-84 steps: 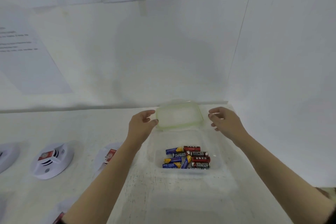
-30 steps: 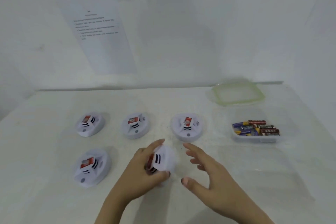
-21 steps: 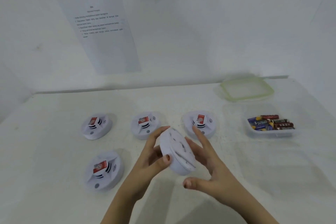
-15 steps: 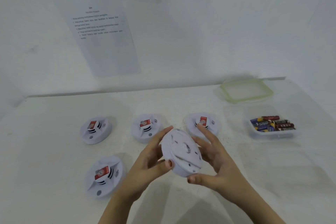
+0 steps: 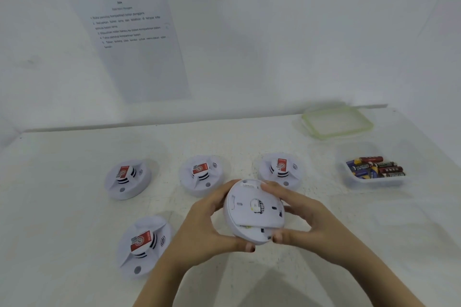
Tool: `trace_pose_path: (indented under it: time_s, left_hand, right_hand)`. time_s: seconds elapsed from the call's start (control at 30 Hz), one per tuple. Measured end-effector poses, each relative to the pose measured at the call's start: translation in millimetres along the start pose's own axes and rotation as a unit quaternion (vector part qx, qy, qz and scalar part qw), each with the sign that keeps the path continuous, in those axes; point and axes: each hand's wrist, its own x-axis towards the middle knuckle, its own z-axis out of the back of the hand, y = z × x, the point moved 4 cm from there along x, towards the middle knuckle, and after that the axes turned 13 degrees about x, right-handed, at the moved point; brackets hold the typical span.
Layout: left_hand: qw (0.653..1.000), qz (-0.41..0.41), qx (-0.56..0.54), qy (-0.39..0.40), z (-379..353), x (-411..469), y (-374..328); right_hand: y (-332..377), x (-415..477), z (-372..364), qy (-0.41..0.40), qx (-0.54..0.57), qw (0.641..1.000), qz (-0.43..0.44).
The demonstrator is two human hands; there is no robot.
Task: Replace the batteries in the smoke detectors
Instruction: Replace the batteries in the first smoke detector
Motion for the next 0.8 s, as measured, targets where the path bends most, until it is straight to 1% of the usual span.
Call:
trace_pose_path:
  time_s: [0.1,0.17,0.23,0.37,0.53,0.67,0.8]
  left_hand:
    - [1.000,-0.010,-0.021,-0.013,0,-2,-3]
    - [0.999,-0.017,-0.024,-0.011,-2,-2,-6]
    - [1.000,-0.016,-0.022,-0.005,-5,-3,-7]
    - [1.000,0.002,0.001,0.016,-13,-7,-1]
    - [0.999,0.033,0.004,0.032,-25,-9,4]
    - [0.999,0.018,0.028,0.013,-31,-10,8]
    - [0.999,0.026,0.033,-0.005,-41,-17,18]
  right_hand:
    - [-4,2,-5,0.011,0.049,0.999,-0.017]
    - [-5,3,-10,0.031,0.116,0.992,-0.031]
    - [-5,3,-12,0.032,0.168,0.984,-0.045]
    - [-8,3,-12,0.012,0.161,0.985,-0.062]
    - [-8,0,-17,0.012,0.169,0.983,-0.065]
    - [-9,0,-19,0.035,0.155,0.985,-0.073]
    - [-16,-1,-20,0.052,0.138,0.985,-0.088]
